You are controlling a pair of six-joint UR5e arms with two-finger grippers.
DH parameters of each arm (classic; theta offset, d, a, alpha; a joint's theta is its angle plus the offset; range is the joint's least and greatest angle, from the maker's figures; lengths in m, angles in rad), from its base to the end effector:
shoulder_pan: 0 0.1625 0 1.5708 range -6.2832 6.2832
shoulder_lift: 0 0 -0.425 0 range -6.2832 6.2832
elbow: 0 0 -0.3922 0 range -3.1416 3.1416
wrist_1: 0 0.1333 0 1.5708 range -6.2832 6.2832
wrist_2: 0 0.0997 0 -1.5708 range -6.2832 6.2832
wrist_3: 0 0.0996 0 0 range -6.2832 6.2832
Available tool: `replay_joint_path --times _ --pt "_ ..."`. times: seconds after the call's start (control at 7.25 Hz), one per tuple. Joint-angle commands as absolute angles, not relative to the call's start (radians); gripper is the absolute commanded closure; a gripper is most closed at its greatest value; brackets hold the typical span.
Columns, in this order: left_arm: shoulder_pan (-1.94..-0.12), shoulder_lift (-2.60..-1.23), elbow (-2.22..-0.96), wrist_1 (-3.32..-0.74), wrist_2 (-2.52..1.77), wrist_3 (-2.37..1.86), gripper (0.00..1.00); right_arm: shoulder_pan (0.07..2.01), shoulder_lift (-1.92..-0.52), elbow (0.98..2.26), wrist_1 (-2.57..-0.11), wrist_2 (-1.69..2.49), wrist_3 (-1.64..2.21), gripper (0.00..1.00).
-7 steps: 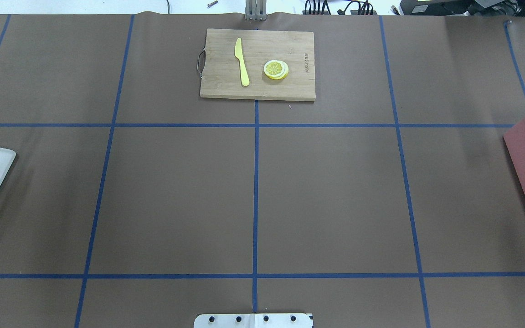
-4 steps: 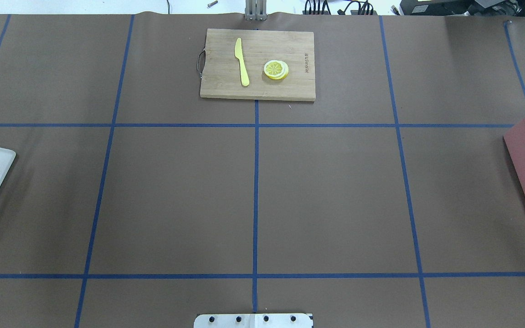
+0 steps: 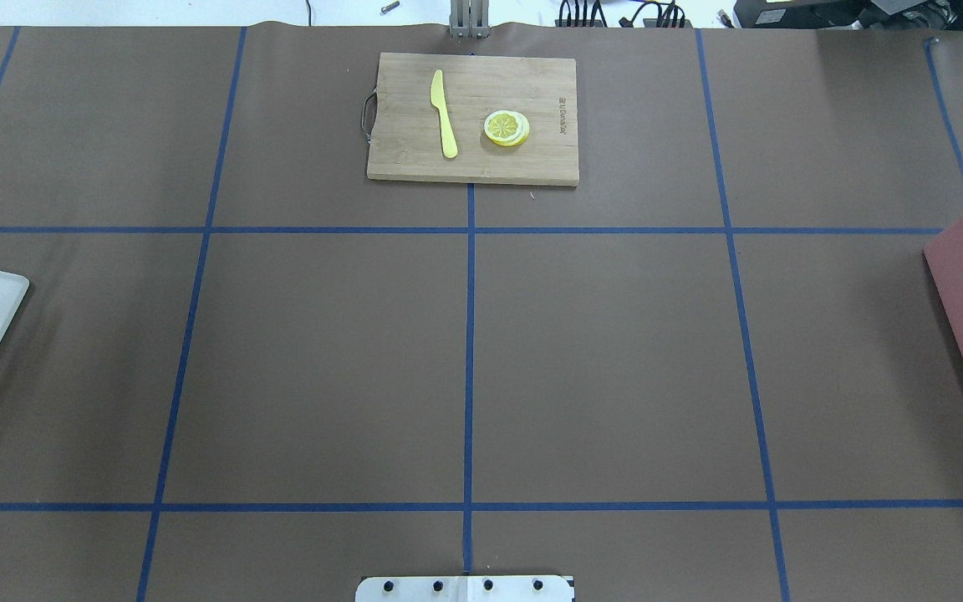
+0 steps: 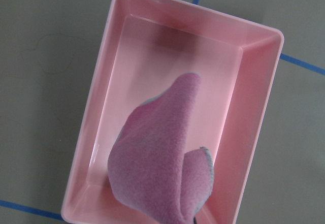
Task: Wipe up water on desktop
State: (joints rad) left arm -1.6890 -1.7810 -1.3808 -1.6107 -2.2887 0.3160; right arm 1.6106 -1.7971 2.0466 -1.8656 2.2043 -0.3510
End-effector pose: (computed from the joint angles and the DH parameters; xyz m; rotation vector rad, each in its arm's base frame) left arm -0.1363 -0.5728 0.6391 0.2111 0.6898 0.2107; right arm 0.0894 -0.3774 0.5645 0.0803 -0.6321 -0.2863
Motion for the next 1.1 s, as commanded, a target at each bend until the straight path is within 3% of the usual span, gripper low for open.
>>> replay_joint_path --times 0.0,0.14,0.28,0.41,0.97 --pt "-1.689 -1.781 -1.382 -1.611 -2.289 0.316 0.02 1.611 -1.931 2.040 -1.711 2.218 -0.316 1.00" --pt "-1.689 -1.781 -1.382 -1.611 -2.289 0.316 0.02 1.611 -1.963 2.040 -1.660 2.232 -0.292 1.00" --pt "-1.689 -1.782 -1.381 -1.612 -2.289 0.316 0.02 1.605 -1.945 2.039 -1.649 2.238 -0.288 0.56" --pt "-1.689 -1.782 -1.381 -1.612 -2.289 0.316 0.02 1.598 -1.912 2.034 -1.651 2.246 -0.298 0.01" --pt "-1.689 -1.781 -1.376 -1.611 -2.289 0.314 0.02 1.623 -1.832 2.016 -1.646 2.226 -0.284 0.00"
